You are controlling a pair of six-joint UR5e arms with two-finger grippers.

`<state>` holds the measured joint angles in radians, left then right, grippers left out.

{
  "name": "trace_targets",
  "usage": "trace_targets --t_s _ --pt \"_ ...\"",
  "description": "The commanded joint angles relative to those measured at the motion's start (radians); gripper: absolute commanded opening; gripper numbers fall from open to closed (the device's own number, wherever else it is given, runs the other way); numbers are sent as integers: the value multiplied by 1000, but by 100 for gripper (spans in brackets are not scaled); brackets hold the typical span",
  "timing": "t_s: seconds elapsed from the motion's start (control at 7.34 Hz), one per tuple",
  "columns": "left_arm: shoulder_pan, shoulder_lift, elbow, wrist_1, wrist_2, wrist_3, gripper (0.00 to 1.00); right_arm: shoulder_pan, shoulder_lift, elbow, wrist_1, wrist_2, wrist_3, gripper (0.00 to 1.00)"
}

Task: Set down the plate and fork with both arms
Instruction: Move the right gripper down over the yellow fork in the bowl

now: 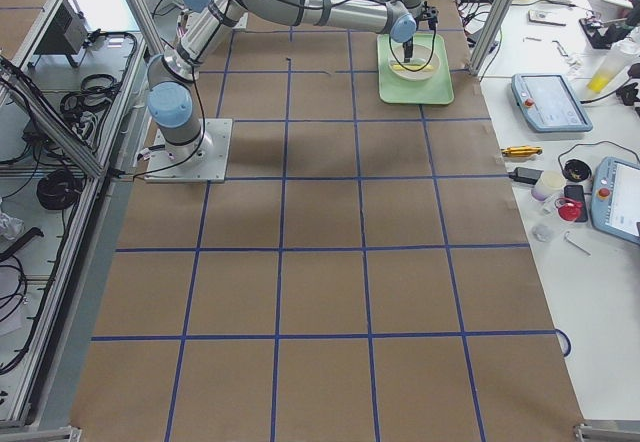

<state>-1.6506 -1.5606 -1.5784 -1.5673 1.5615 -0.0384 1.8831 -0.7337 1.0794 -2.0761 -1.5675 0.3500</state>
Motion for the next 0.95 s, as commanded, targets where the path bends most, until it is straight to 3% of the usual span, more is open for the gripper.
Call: trace_targets --t_s 0.0,0.82 --pt "0 -3 0 0 -1 0 100 1 17 11 -12 6 -3 43" --pt "0 -4 0 0 -1 0 100 -2 53 -7 -52 -6 -3 44"
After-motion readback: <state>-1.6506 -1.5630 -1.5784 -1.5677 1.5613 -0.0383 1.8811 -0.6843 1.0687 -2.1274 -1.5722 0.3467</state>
